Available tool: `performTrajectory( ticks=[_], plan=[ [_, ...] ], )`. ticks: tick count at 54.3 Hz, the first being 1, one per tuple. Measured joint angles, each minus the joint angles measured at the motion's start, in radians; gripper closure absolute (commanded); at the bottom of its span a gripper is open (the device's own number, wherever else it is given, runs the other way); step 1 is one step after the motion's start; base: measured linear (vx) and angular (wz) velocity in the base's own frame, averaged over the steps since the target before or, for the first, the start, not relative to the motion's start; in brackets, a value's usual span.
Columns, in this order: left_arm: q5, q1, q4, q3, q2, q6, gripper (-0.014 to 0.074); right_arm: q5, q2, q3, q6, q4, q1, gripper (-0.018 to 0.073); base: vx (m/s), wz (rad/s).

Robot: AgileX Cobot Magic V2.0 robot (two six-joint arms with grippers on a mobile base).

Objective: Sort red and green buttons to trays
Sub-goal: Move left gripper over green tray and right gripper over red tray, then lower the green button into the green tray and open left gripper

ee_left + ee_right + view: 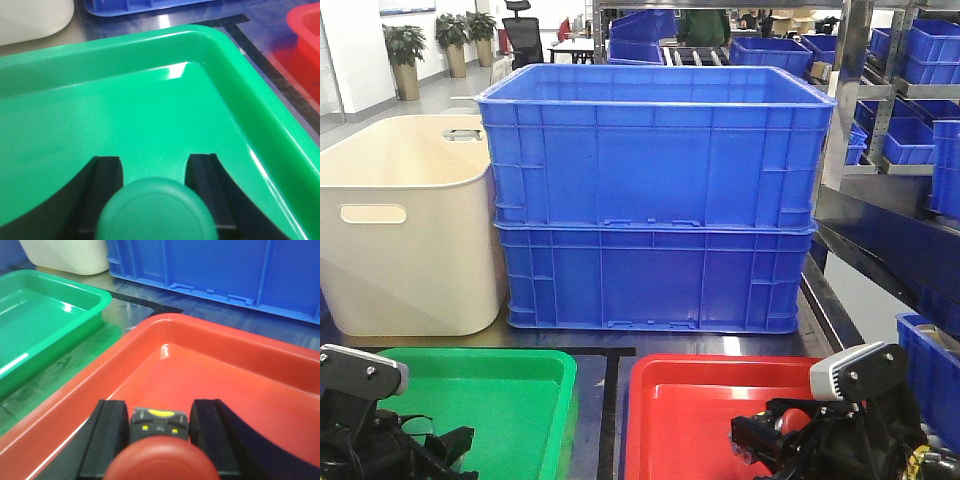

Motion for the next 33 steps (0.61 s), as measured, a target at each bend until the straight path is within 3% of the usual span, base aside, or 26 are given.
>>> performTrajectory(
  ticks=[8,11,18,33],
  plan=[
    [0.001,0.000,0.000,0.000,0.000,0.000,0.0127,0.021,0.000,-0.001,0.001,0.001,0.000,-0.0043,0.00,0.00],
    [0.001,0.000,0.000,0.000,0.000,0.000,0.0034,0.027,0.000,-0.001,0.001,0.001,0.000,-0.0075,0.00,0.00],
    [-0.002,0.000,0.000,0.000,0.000,0.000,-0.0083,0.032,0.000,-0.001,0.001,0.002,0.000,-0.0087,0.00,0.00],
    [-0.003,0.000,0.000,0.000,-0.012,0.000,-0.0095,-0.007,-0.001,-0.001,0.013,0.002,0.000,-0.0005,0.00,0.00]
  ],
)
